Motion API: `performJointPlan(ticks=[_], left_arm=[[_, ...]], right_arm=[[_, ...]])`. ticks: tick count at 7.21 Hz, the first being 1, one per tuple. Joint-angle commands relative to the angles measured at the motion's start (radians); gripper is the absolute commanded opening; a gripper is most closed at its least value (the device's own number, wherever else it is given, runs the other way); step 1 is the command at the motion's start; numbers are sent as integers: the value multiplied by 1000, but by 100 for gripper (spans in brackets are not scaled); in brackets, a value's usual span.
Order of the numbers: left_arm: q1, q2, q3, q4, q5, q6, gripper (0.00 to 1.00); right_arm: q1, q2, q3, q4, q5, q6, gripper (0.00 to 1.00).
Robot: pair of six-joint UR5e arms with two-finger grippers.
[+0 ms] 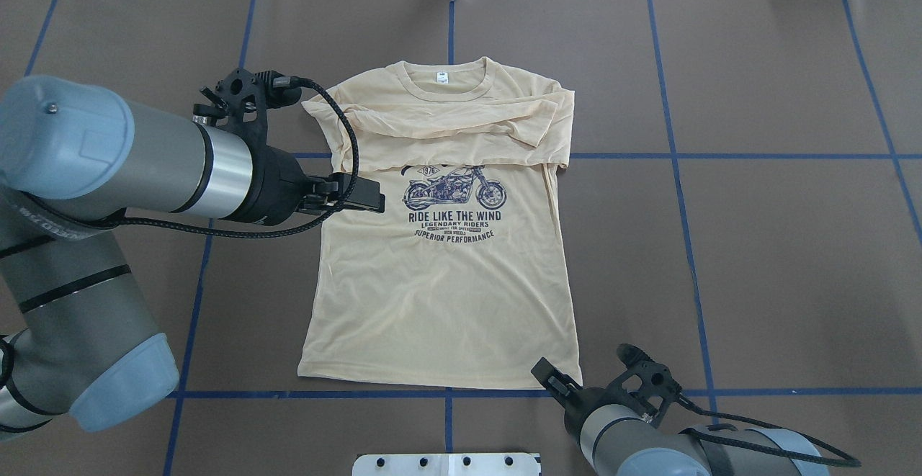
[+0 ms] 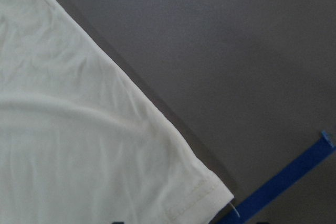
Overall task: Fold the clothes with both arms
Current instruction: 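Position the right gripper at the hem corner nearest the robot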
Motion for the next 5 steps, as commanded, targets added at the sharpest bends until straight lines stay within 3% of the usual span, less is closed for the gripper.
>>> performJointPlan(ticks=[1, 5], left_arm=[[2, 1, 2, 0, 6, 0, 98], [5, -4, 22, -1, 6, 1, 98]], right_arm=[[51, 9, 3, -9, 9, -13, 83], [53, 12, 4, -64, 16, -33, 83]])
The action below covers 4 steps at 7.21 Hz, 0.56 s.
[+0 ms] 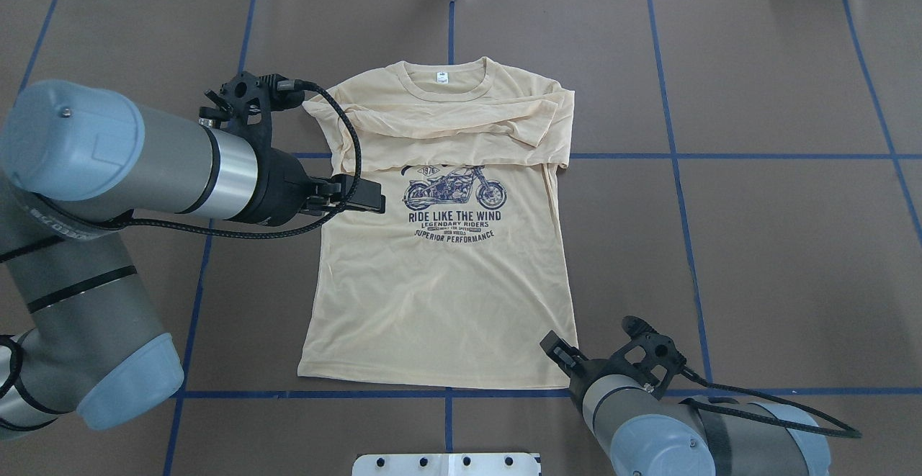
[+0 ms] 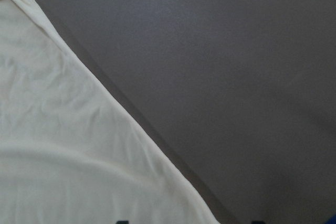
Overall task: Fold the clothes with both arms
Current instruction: 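Position the right gripper at the hem corner nearest the robot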
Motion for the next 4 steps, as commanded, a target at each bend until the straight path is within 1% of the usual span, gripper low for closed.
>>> performJointPlan(ticks=[1, 4], left_arm=[[1, -2, 8, -1, 0, 1, 98], [1, 0, 14, -1, -1, 0, 98]], right_arm=[[-10, 2, 1, -6, 5, -2, 83], [-27, -1, -4, -6, 5, -2, 83]])
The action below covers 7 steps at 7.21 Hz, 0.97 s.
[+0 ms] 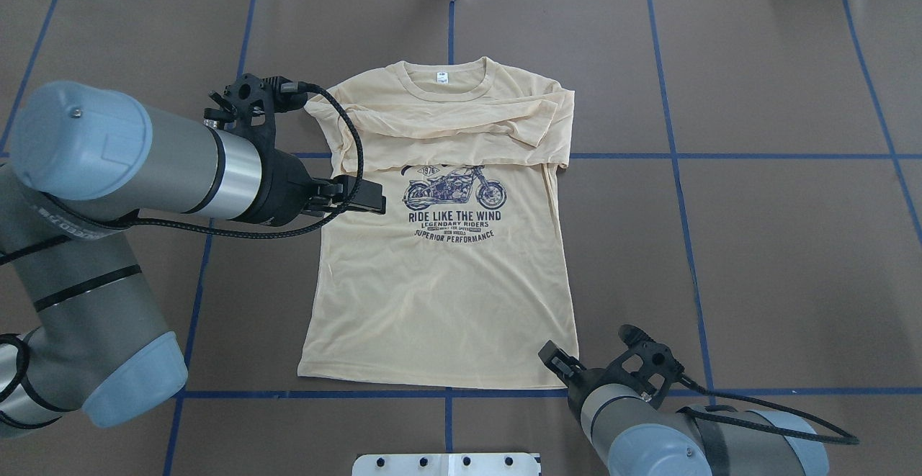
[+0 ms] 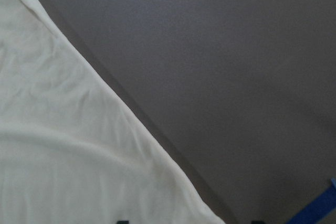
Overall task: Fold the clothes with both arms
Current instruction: 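Position the right gripper at the hem corner nearest the robot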
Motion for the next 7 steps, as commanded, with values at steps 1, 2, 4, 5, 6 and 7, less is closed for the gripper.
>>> performJointPlan(ticks=[1, 2, 4, 5, 6, 7], left_arm=[[0, 0, 2, 0, -1, -1, 98], [0, 0, 4, -2, -1, -1, 98], [0, 0, 4, -2, -1, -1, 98], [0, 0, 5, -2, -1, -1, 98], [0, 0, 5, -2, -1, -1, 98], [0, 0, 5, -2, -1, -1, 98]], right_arm=[[-6, -1, -3, 0, 0, 0, 82], [-6, 1, -3, 0, 0, 0, 71], [-8, 1, -3, 0, -1, 0, 45], [-8, -1, -3, 0, -1, 0, 17], [-8, -1, 2, 0, 0, 0, 0], [-6, -6, 5, 0, -1, 0, 0]])
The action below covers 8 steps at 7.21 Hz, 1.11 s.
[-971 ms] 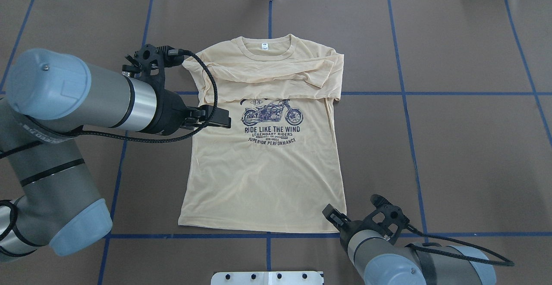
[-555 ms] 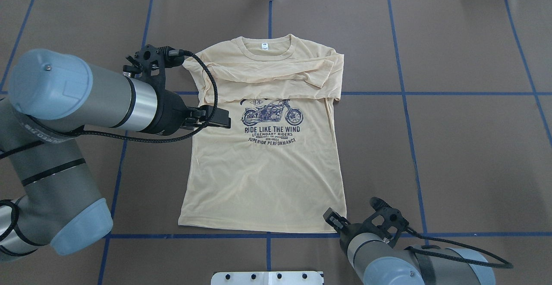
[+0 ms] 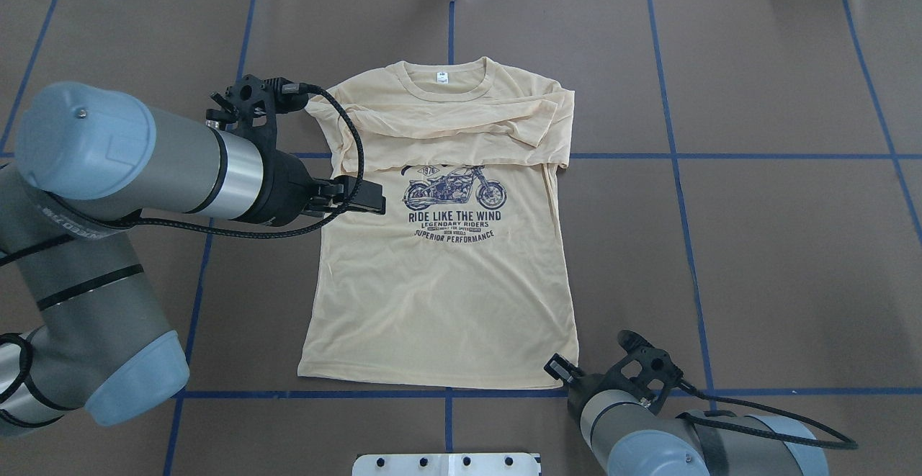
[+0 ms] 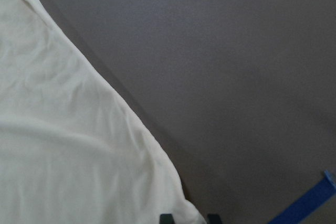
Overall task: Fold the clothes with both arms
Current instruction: 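Position the right gripper at the hem corner nearest the robot, then lower the left gripper to the other hem corner nearest the robot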
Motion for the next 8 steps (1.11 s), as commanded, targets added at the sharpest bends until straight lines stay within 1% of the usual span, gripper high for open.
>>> performJointPlan(ticks=[1, 2, 3, 4, 5, 6, 7, 8], left_arm=[[0, 1, 8, 0, 0, -9, 98], [1, 3, 14, 0, 2, -52, 98], [2, 5, 22, 2, 3, -54, 98], [8, 9, 25, 6, 56, -113, 98], [67, 46, 20, 6, 127, -191, 98], [121, 54, 16, 9, 180, -269, 98], [186, 101, -12, 21, 216, -343, 98], [258, 142, -36, 25, 292, -400, 97]], right_arm=[[4, -3, 15, 0, 1, -1, 0], [1, -2, 31, -35, 5, -2, 0], [0, 0, 44, -55, 12, -2, 0], [4, -5, 79, -57, 13, -15, 0], [6, -6, 88, -57, 13, -30, 0], [6, -11, 88, -57, 15, -31, 0], [6, -13, 90, -57, 13, -31, 0], [6, -14, 88, -57, 15, -31, 0]])
